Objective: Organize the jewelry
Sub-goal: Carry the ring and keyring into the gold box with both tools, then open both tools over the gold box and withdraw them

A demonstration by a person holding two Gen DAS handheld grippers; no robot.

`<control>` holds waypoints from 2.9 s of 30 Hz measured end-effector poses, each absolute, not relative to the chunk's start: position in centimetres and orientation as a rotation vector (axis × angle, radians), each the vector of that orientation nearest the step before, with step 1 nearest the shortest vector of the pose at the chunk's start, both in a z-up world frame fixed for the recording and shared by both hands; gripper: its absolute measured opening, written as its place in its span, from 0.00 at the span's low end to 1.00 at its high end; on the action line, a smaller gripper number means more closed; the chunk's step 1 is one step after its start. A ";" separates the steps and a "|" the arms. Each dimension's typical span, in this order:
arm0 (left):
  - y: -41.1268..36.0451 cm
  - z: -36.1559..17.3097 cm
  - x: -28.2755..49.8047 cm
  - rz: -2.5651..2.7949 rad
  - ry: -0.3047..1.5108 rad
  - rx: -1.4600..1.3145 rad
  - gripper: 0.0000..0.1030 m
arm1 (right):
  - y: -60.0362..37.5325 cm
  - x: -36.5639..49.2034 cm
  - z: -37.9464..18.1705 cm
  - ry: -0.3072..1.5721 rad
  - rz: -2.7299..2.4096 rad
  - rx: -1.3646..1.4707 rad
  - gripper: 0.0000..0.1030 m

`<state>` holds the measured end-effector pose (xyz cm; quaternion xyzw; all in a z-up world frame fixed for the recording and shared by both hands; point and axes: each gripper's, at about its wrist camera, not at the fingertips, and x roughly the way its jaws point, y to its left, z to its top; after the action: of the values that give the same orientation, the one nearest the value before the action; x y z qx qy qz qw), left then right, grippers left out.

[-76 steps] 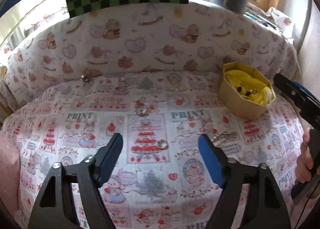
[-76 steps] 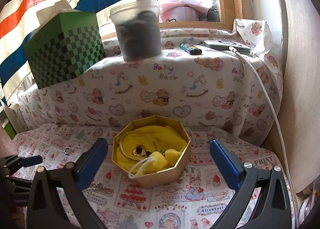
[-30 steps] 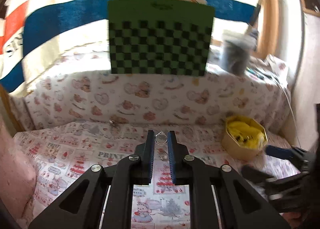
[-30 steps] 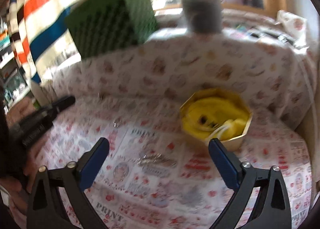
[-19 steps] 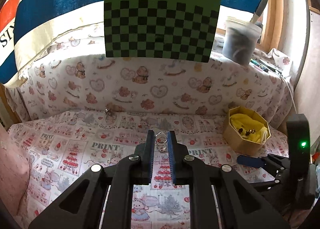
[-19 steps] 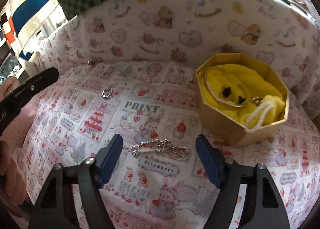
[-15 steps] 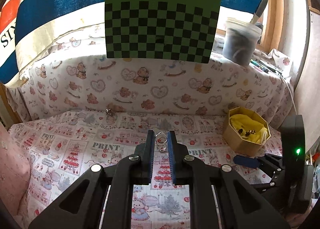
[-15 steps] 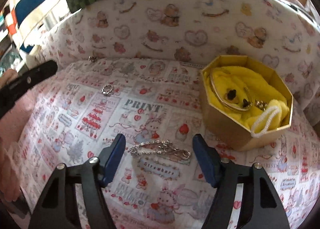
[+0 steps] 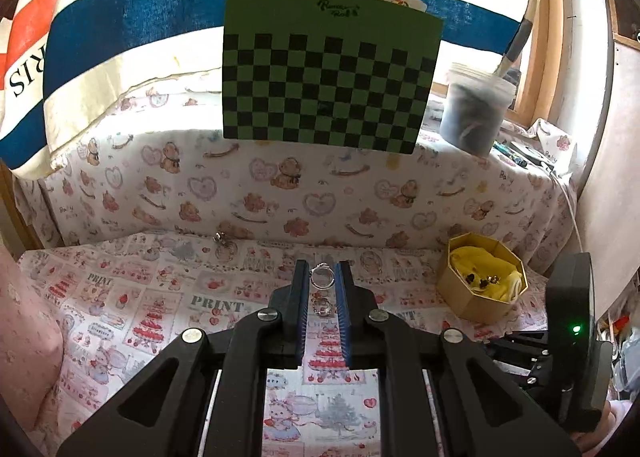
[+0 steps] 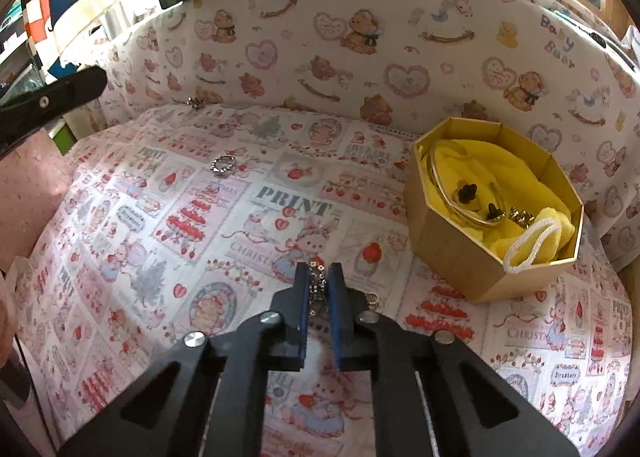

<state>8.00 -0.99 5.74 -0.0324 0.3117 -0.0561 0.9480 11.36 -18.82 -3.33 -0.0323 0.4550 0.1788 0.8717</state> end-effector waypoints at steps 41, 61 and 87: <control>-17.0 4.3 16.2 -0.391 0.876 -0.075 0.12 | -34.4 11.2 3.9 0.529 0.268 0.326 0.08; -17.2 0.4 18.4 -0.468 0.850 -0.044 0.12 | -33.8 14.2 0.6 0.607 0.280 0.348 0.08; -11.4 9.1 13.1 -0.266 0.515 -0.051 0.73 | -33.2 12.3 2.8 0.563 0.299 0.355 0.29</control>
<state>13.12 -11.41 9.13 -0.0252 0.2540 -0.1311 0.9579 12.32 -33.23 2.79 0.1734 0.2753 0.1463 0.9342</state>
